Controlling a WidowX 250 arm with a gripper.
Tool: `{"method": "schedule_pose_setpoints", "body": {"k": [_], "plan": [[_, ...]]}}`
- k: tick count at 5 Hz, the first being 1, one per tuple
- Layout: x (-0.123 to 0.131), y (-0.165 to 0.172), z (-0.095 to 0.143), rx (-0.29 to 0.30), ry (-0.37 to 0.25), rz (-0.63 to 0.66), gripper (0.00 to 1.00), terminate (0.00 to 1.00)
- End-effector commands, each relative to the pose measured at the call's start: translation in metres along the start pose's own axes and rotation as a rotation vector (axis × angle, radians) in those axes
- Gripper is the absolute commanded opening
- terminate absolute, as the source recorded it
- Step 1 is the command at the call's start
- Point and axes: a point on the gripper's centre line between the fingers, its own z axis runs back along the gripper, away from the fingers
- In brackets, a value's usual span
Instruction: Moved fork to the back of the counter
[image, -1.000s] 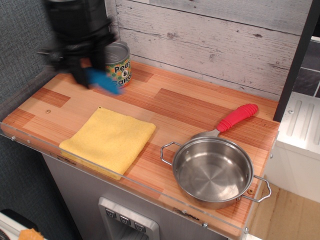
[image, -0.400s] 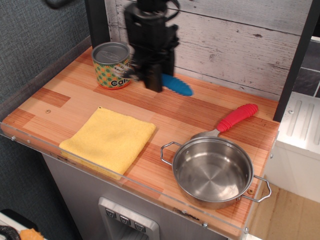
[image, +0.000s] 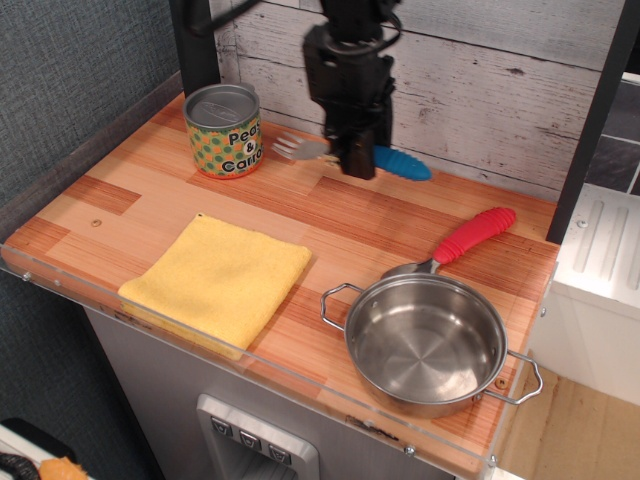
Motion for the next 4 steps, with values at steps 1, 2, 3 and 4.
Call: {"method": "schedule_pose_setpoints", "body": {"k": [1, 2, 3, 4], "plan": [[-0.0056, -0.0356, 0.0035, -0.020, -0.047, -0.030, 0.00, 0.00], [-0.0100, -0.0378, -0.0018, 0.000, -0.032, -0.064, 0.00, 0.00], [-0.0150, -0.0371, -0.0041, 0.007, -0.025, -0.082, 0.00, 0.00], [-0.0155, -0.0373, -0.0045, 0.014, -0.005, -0.089, 1.00, 0.00]]}}
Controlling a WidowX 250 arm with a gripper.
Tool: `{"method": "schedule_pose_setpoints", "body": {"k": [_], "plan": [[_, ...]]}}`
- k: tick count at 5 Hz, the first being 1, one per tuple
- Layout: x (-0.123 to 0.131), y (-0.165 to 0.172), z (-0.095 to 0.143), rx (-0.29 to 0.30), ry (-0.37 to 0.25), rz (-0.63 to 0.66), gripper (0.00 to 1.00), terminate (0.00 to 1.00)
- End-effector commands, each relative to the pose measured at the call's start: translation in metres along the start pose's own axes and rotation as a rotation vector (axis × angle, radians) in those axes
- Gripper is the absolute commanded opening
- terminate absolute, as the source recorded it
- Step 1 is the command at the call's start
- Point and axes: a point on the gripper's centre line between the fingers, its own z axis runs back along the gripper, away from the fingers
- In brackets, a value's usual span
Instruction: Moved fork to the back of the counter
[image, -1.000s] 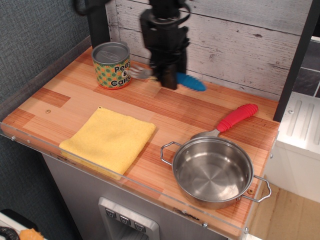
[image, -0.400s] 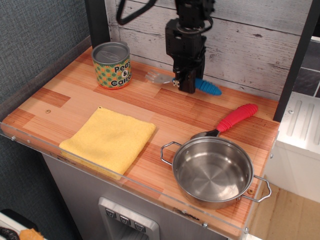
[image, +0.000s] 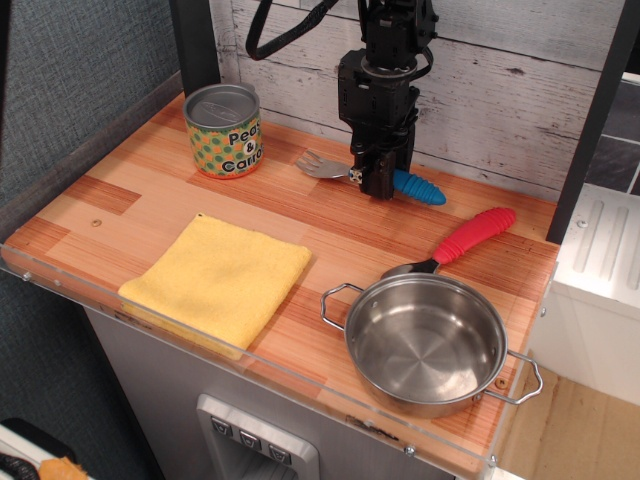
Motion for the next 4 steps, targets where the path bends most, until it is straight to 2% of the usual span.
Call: {"method": "schedule_pose_setpoints", "body": {"k": [1, 2, 3, 4], "plan": [[-0.001, -0.023, 0.025, -0.064, 0.006, -0.053, 1.00, 0.00], [0.002, -0.023, 0.036, -0.079, -0.020, -0.064, 1.00, 0.00], [0.008, -0.018, 0.056, -0.107, -0.072, -0.081, 1.00, 0.00], [0.013, -0.012, 0.074, -0.088, -0.124, -0.147, 1.00, 0.00]]}}
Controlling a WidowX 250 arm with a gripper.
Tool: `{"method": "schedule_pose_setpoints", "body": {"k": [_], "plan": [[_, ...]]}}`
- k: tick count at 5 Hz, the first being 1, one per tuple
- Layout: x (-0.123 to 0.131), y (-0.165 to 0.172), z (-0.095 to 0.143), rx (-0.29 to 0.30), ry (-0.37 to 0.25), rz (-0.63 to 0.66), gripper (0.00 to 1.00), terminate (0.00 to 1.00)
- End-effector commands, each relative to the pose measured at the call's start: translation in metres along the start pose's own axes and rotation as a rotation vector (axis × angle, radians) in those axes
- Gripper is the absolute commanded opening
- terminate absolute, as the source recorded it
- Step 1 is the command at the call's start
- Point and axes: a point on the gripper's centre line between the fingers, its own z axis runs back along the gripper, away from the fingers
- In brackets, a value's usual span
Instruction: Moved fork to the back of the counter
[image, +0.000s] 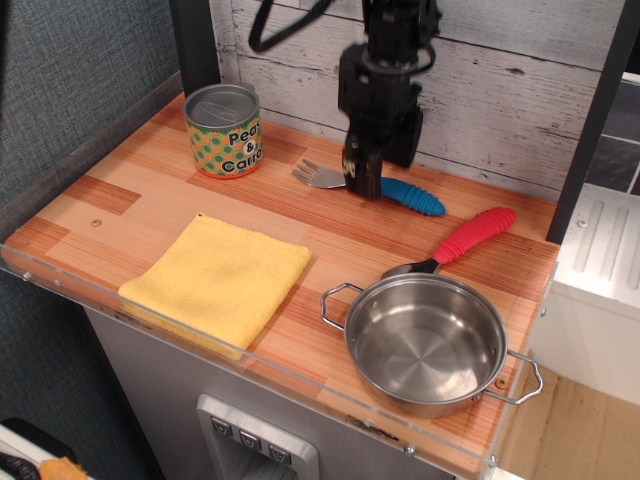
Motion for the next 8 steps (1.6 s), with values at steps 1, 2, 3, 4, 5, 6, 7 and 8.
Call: {"method": "schedule_pose_setpoints", "body": {"k": [1, 2, 3, 4, 5, 6, 7, 8], "plan": [[0.019, 0.004, 0.072, -0.035, -0.073, -0.139, 1.00, 0.00], [0.029, 0.026, 0.088, 0.017, -0.102, -0.303, 1.00, 0.00], [0.029, 0.042, 0.100, 0.058, -0.150, -0.447, 1.00, 0.00], [0.021, 0.061, 0.110, 0.037, -0.114, -0.550, 1.00, 0.00], [0.010, 0.078, 0.122, 0.073, -0.063, -0.616, 1.00, 0.00], [0.006, 0.092, 0.135, 0.078, 0.013, -0.652, 1.00, 0.00], [0.007, 0.102, 0.140, 0.098, 0.058, -0.687, 1.00, 0.00], [0.007, 0.102, 0.140, 0.098, 0.058, -0.687, 1.00, 0.00]]}}
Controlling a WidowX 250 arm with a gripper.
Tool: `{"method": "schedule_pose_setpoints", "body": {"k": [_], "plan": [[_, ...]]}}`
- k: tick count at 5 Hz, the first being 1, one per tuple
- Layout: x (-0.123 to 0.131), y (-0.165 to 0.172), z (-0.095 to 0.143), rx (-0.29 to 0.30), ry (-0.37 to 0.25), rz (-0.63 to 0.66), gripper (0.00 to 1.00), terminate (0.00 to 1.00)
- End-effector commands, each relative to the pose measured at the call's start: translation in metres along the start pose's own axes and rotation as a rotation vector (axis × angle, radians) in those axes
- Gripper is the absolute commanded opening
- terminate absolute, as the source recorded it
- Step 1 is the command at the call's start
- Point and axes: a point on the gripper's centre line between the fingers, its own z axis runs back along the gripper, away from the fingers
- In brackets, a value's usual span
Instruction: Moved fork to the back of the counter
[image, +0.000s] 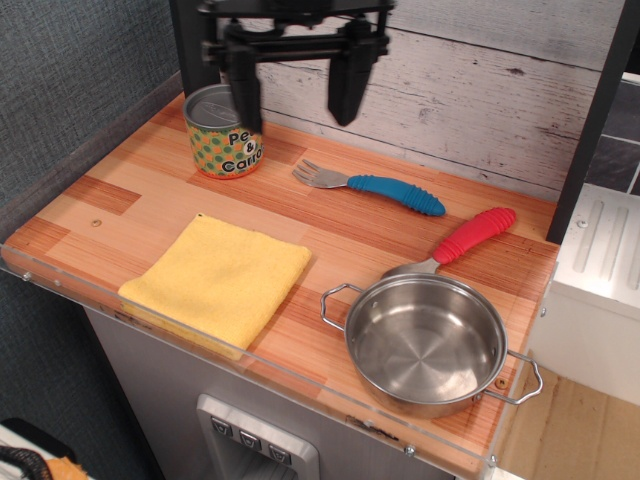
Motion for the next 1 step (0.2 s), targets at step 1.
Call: {"method": "schedule_pose_setpoints", "body": {"k": [1], "plan": [[0.0082, -0.0044, 0.0205, -0.032, -0.034, -0.001, 1.00, 1.00]]}}
